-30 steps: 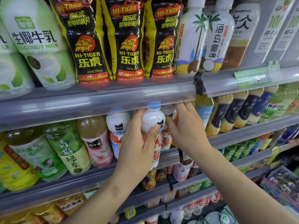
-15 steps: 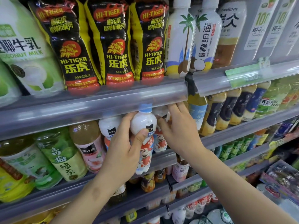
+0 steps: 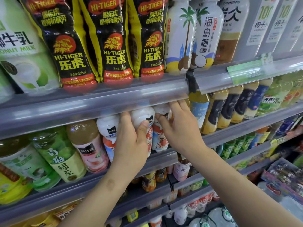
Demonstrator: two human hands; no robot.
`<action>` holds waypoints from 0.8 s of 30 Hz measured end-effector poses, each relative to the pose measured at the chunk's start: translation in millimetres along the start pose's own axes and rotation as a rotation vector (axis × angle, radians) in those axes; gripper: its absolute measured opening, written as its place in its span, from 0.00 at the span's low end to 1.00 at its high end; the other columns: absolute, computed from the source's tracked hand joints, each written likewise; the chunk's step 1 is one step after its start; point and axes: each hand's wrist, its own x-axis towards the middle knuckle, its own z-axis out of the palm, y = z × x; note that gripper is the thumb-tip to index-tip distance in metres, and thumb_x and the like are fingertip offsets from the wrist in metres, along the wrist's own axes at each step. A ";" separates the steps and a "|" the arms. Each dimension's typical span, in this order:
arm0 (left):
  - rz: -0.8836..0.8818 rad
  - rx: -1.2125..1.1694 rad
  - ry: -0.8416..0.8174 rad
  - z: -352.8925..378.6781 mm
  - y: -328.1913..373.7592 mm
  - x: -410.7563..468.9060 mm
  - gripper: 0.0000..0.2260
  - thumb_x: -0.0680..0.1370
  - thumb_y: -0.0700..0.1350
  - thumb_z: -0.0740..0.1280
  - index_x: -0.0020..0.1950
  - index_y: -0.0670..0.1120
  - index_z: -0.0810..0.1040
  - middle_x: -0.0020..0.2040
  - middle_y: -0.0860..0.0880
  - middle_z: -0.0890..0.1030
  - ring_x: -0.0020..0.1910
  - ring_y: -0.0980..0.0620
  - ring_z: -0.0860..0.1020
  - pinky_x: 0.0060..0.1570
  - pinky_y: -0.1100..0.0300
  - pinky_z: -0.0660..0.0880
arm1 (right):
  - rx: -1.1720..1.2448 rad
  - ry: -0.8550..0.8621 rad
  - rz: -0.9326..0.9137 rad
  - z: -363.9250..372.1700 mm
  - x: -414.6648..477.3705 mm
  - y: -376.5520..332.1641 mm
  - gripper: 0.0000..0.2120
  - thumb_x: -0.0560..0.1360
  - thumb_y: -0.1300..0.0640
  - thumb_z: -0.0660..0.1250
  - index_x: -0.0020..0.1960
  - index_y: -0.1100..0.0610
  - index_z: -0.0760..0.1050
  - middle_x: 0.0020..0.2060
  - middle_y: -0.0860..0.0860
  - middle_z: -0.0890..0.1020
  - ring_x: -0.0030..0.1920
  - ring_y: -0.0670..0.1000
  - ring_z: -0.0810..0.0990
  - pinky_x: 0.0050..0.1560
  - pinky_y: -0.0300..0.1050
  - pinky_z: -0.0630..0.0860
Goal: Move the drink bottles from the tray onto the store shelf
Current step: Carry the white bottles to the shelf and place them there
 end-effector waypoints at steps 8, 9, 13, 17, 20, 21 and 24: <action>0.007 0.021 0.029 6.5 0.2 -4.9 0.17 0.85 0.39 0.62 0.72 0.48 0.64 0.67 0.44 0.73 0.67 0.48 0.73 0.68 0.51 0.69 | -0.004 0.033 0.007 2.2 1.0 0.0 0.21 0.80 0.57 0.71 0.70 0.60 0.73 0.65 0.57 0.77 0.59 0.59 0.77 0.48 0.33 0.61; 0.008 0.024 0.032 7.2 0.5 -5.6 0.18 0.85 0.39 0.62 0.72 0.49 0.64 0.67 0.45 0.73 0.67 0.49 0.73 0.67 0.56 0.69 | -0.003 0.036 0.007 2.1 1.0 -0.3 0.20 0.79 0.57 0.71 0.70 0.60 0.73 0.65 0.58 0.78 0.60 0.59 0.77 0.46 0.32 0.60; -0.010 0.020 0.038 9.5 1.5 -8.7 0.18 0.84 0.38 0.63 0.72 0.50 0.64 0.67 0.45 0.73 0.65 0.50 0.74 0.63 0.65 0.70 | -0.022 0.034 0.006 0.9 2.7 0.3 0.18 0.79 0.56 0.71 0.67 0.60 0.75 0.63 0.57 0.78 0.59 0.59 0.78 0.47 0.36 0.64; -0.009 0.037 0.028 8.4 2.3 -12.2 0.19 0.84 0.37 0.64 0.73 0.49 0.65 0.67 0.44 0.72 0.66 0.49 0.74 0.67 0.49 0.72 | -0.042 0.016 0.000 -1.2 4.8 1.2 0.17 0.80 0.54 0.71 0.65 0.59 0.75 0.62 0.57 0.79 0.58 0.59 0.79 0.47 0.44 0.72; 0.017 0.158 0.056 9.1 5.5 -10.9 0.19 0.83 0.38 0.64 0.73 0.47 0.67 0.63 0.45 0.72 0.61 0.42 0.75 0.62 0.49 0.74 | -0.046 0.021 0.001 -0.8 5.6 1.8 0.17 0.79 0.54 0.71 0.65 0.59 0.76 0.61 0.56 0.79 0.56 0.59 0.80 0.47 0.45 0.71; 0.029 0.213 0.073 9.8 6.7 -10.1 0.19 0.83 0.38 0.64 0.73 0.47 0.67 0.60 0.46 0.72 0.58 0.42 0.75 0.55 0.54 0.75 | -0.047 0.025 0.003 -0.6 5.5 1.7 0.16 0.79 0.54 0.71 0.65 0.59 0.76 0.61 0.56 0.79 0.55 0.59 0.80 0.47 0.44 0.71; 0.080 0.323 0.108 11.5 11.0 -9.1 0.21 0.83 0.38 0.63 0.75 0.48 0.64 0.57 0.53 0.68 0.54 0.55 0.70 0.47 0.70 0.67 | -0.048 0.038 -0.003 0.6 4.5 -0.4 0.15 0.79 0.54 0.71 0.63 0.59 0.76 0.57 0.56 0.80 0.52 0.58 0.80 0.45 0.43 0.69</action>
